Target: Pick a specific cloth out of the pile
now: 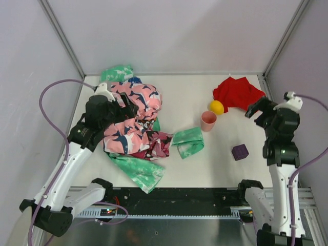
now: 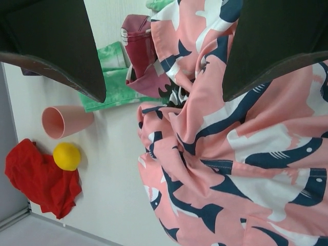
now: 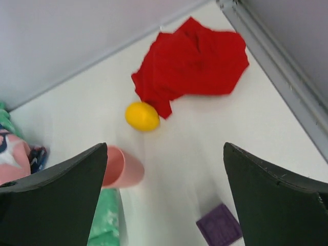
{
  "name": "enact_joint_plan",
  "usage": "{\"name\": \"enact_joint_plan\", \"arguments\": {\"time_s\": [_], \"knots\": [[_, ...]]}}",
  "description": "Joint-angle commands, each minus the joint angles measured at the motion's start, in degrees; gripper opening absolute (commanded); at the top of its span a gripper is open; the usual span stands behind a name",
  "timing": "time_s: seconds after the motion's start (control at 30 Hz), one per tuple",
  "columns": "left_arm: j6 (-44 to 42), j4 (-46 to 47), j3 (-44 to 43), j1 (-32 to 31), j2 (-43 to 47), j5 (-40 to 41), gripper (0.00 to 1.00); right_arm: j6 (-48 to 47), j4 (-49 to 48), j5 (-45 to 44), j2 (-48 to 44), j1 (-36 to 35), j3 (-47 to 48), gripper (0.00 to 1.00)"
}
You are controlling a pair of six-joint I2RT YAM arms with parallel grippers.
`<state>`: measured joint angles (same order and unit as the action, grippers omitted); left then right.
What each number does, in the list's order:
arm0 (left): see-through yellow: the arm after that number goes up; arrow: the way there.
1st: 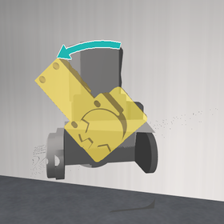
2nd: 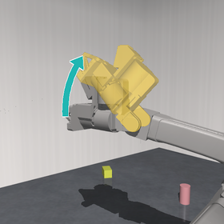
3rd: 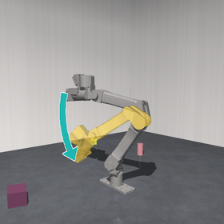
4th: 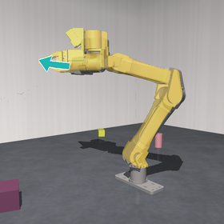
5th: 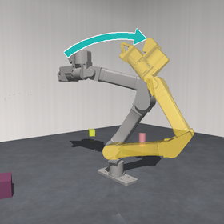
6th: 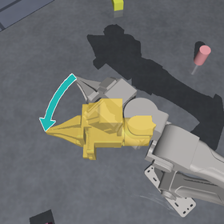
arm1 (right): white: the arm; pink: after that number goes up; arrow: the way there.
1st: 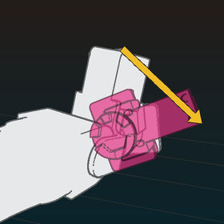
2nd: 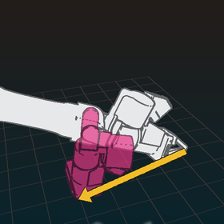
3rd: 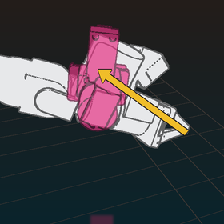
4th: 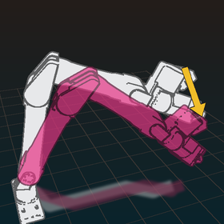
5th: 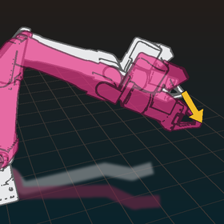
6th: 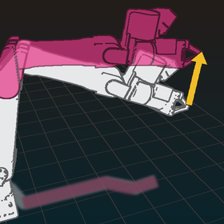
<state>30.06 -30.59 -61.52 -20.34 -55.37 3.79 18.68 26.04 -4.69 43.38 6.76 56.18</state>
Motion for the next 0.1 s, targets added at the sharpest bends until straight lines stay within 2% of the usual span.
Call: {"name": "enact_joint_plan", "arguments": {"time_s": [0.0,0.07], "knots": [[1.8,1.2,1.0,0.0,2.5,-1.4,1.00,0.9,0.0,2.6,-8.1,0.1,-5.0,0.99],[2.3,1.1,1.5,0.0,3.1,-2.0,1.00,0.7,0.2,3.6,-10.6,0.1,-5.7,0.99]]}}
